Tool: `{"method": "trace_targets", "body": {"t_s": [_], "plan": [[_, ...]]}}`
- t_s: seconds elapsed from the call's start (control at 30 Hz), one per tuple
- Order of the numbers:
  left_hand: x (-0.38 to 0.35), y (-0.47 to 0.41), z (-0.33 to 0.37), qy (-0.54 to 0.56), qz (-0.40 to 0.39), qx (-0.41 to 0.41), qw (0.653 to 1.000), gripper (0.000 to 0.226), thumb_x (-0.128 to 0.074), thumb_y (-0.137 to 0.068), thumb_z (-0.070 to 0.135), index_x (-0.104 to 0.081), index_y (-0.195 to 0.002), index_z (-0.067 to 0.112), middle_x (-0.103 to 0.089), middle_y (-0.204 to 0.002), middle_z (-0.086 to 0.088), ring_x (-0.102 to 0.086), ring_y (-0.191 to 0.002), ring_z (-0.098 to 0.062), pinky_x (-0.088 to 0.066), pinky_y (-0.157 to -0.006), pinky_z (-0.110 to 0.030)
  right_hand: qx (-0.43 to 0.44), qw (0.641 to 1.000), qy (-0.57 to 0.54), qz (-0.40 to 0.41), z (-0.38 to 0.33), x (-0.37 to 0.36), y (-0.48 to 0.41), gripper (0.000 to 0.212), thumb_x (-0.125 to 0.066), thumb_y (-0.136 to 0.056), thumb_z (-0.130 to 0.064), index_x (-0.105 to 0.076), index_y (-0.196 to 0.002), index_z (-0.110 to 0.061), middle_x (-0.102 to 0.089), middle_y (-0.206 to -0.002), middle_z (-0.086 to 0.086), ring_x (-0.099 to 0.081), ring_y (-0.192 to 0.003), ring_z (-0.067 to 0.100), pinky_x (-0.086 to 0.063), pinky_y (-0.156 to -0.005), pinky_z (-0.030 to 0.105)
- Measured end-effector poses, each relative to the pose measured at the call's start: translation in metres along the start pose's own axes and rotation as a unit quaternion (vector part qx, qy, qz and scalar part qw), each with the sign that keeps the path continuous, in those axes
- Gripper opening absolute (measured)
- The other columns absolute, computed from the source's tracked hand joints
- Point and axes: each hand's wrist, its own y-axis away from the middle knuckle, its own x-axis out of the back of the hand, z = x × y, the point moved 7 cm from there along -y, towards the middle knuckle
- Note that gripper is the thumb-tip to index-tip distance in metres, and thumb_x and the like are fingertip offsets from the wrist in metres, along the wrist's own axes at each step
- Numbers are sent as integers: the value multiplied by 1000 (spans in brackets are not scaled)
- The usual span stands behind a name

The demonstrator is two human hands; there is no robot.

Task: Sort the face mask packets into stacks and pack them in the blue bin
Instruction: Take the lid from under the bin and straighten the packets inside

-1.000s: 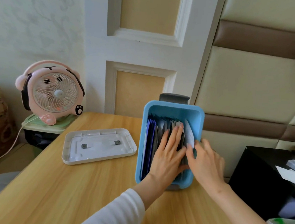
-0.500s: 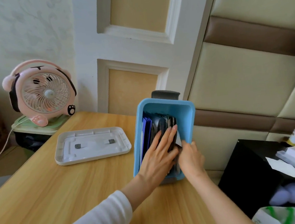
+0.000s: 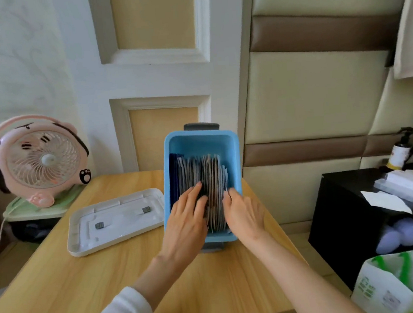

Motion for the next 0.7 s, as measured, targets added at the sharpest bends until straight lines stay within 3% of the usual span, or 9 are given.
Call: {"method": "trace_targets", "body": {"t_s": [0.1,0.2,0.33,0.37,0.43,0.5,0.6,0.7], "plan": [[0,11,-7,14,2,-10,1000,32,-70,-74,10,-61,-105,7,-54,-127,-12,-53,-111,-27,-51,-90,-38,36,996,-29,76,-4,8,-4,21,-39,-98,-33,-51,-101,-16,-51,-94,3,-48,-63,17,-37,-53,27],[-4,20,-1,31,-10,-45,998,12,-59,-81,23,-59,-88,14,-55,-97,0,-53,-82,-18,-50,-67,-31,56,993,-71,78,-1,13,-15,18,-42,-97,-26,-53,-93,-12,-56,-92,4,-47,-66,17,-34,-56,26],[-12,25,11,15,-41,-70,997,20,-47,-86,34,-57,-75,20,-50,-76,8,-49,-64,-12,-43,-55,-24,70,989,-96,93,0,15,-16,11,-50,-94,-23,-51,-86,-15,-58,-85,3,-49,-62,17,-33,-54,24],[-11,26,12,5,-39,-80,996,18,-49,-86,33,-57,-74,21,-50,-75,9,-48,-63,-11,-41,-55,-23,72,986,-109,105,1,16,-12,6,-53,-93,-21,-52,-91,-16,-58,-85,2,-51,-60,17,-34,-51,23],[-15,30,13,-14,-48,-105,993,6,-63,-80,23,-57,-77,23,-50,-77,9,-47,-64,-11,-39,-56,-22,55,980,-140,131,3,20,-5,21,-59,-90,-17,-50,-108,-15,-57,-84,-2,-49,-55,13,-30,-45,16],[-20,37,14,-24,-59,-119,991,24,-71,-64,10,-57,-80,22,-49,-78,7,-46,-65,-13,-37,-57,-23,-1,970,-202,134,12,23,-5,37,-62,-88,-16,-42,-119,-14,-53,-83,-7,-46,-54,7,-25,-45,11],[-25,45,20,-47,-68,-132,988,30,-70,-54,4,-59,-78,19,-50,-76,4,-46,-64,-16,-39,-55,-24,-94,969,-218,72,23,14,-13,34,-61,-88,-18,-42,-116,-19,-51,-80,-10,-49,-63,10,-29,-47,18],[-27,49,21,-39,-55,-148,987,19,-65,-66,7,-61,-79,21,-52,-78,6,-45,-70,-13,-41,-60,-23,-124,970,-209,-10,31,2,-17,13,-57,-85,-18,-50,-96,-20,-54,-72,-9,-55,-64,17,-43,-55,30]]}}
